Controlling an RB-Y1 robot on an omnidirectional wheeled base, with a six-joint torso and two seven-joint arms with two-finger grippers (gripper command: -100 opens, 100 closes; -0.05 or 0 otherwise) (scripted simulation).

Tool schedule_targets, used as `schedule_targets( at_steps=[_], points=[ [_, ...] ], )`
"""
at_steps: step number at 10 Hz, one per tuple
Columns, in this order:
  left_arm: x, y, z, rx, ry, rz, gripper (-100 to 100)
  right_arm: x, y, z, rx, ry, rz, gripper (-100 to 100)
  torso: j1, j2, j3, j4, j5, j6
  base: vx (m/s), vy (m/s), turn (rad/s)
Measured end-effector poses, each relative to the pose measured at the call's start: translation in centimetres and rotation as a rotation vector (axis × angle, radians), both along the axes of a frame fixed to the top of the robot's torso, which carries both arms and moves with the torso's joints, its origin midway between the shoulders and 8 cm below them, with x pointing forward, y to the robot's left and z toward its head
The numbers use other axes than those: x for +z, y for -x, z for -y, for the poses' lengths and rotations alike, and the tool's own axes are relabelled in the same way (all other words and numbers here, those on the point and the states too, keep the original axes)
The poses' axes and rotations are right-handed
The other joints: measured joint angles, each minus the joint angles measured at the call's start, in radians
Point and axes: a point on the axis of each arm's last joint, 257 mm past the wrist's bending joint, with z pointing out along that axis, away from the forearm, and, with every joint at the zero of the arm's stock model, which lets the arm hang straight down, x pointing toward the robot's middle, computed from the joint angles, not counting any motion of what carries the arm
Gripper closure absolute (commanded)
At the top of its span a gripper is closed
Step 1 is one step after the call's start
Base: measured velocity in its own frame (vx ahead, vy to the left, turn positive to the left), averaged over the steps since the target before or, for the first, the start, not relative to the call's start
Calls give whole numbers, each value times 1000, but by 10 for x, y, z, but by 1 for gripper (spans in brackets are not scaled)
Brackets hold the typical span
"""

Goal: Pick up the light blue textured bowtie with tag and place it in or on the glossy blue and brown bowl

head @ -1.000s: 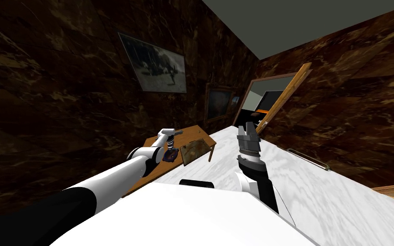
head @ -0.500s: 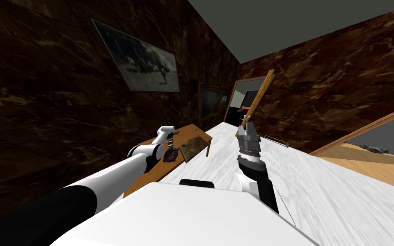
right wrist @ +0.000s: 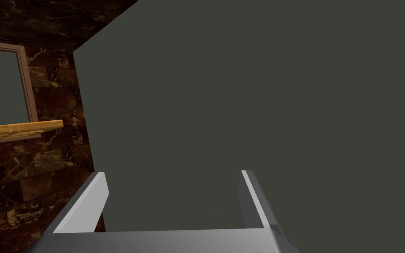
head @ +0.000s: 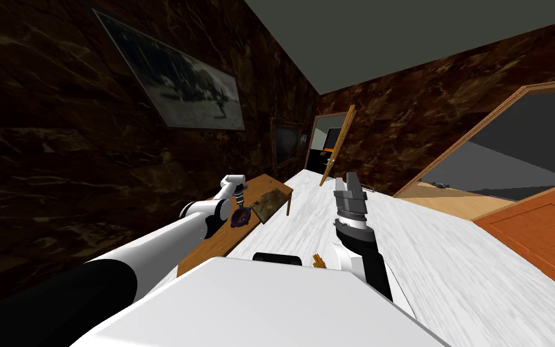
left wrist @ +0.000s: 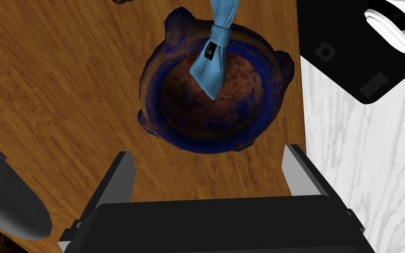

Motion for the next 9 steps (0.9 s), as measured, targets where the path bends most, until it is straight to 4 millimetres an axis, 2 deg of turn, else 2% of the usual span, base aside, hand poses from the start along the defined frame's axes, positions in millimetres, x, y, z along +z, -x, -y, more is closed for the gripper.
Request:
schedule_targets(
  at_steps=[1, 3, 4, 9],
  points=[
    [5, -1, -1, 31, -1, 2, -100, 0, 0, 0, 0, 0, 0, 0, -2, -2, -1, -1, 0, 1, -138, 124, -419],
    [13, -3, -1, 85, 0, 2, -100, 0, 0, 0, 0, 0, 0, 0, -1, -3, -2, -1, 0, 0, -66, 65, -84],
    [13, -3, -1, 89, 0, 2, 0, 0, 0, 0, 0, 0, 0, 0, -4, -7, -4, -2, -1, 0, -8, 7, 1],
    [13, -3, -1, 89, 0, 2, 0, 0, 0, 0, 0, 0, 0, 0, -7, -11, -7, -3, -2, 0, 0, 0, 0]
  ],
)
